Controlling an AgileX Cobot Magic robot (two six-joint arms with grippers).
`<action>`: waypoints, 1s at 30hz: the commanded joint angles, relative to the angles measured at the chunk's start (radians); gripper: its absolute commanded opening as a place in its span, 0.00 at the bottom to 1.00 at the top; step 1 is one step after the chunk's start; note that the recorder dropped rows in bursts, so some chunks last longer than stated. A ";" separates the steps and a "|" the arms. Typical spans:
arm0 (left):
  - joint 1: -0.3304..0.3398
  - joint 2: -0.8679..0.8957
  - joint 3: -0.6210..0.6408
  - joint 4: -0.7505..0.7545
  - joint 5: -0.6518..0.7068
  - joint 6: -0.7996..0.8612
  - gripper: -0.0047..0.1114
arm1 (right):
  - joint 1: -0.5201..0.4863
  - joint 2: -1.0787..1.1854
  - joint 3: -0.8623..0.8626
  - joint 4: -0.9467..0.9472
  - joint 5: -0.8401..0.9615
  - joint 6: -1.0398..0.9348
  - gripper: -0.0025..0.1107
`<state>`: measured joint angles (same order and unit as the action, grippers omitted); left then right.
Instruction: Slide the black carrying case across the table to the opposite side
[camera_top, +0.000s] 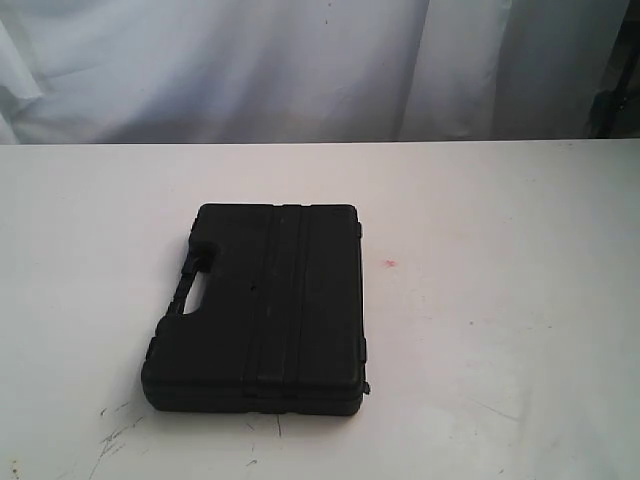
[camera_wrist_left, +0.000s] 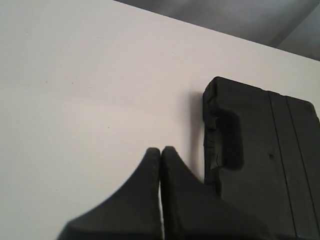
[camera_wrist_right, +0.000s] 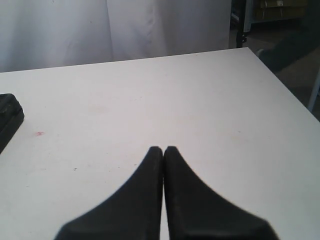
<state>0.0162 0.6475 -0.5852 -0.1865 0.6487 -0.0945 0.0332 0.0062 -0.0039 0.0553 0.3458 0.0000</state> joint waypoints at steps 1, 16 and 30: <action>0.003 0.084 -0.056 -0.099 0.037 0.085 0.04 | -0.003 -0.006 0.004 0.006 0.000 0.000 0.02; 0.003 0.650 -0.374 -0.223 0.213 0.155 0.04 | -0.003 -0.006 0.004 0.006 0.000 0.000 0.02; -0.105 0.870 -0.573 -0.170 0.249 0.131 0.04 | -0.003 -0.006 0.004 0.006 0.000 0.006 0.02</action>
<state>-0.0477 1.4827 -1.1176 -0.3820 0.8906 0.0608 0.0332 0.0062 -0.0039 0.0553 0.3458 0.0000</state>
